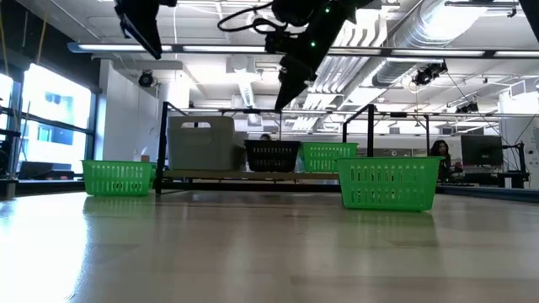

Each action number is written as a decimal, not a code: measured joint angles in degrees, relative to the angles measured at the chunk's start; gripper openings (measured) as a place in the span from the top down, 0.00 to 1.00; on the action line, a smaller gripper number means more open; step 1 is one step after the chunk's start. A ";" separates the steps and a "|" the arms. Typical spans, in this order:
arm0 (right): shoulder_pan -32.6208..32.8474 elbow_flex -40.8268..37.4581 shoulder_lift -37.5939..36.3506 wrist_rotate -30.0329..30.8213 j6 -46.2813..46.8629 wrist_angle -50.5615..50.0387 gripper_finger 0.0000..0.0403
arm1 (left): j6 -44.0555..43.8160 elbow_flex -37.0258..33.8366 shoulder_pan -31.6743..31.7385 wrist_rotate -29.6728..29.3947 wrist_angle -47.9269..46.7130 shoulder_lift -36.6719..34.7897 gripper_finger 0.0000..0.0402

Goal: Stack baskets on shelf by color
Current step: Stack the top green bin on the green bin on the shelf

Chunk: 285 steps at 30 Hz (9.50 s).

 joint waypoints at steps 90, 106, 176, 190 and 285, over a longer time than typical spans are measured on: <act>4.26 0.02 -0.80 0.52 -3.35 -2.89 0.72 | -53.97 -37.52 17.30 -9.51 15.37 7.87 0.99; 8.79 0.02 -0.80 -4.17 8.38 -2.87 0.72 | -45.71 -32.94 17.15 -3.23 6.44 -18.08 1.00; 28.89 0.00 -0.80 -1.65 0.74 17.39 0.72 | -73.46 -0.04 -27.59 -23.35 4.18 13.53 1.00; 28.97 0.00 0.83 -3.41 1.38 16.01 0.72 | -79.14 -0.04 -29.95 -21.51 9.54 17.64 1.00; 14.23 -17.01 -31.96 16.37 12.40 -3.02 1.00 | -30.14 -0.01 -15.31 -16.86 17.98 4.50 0.64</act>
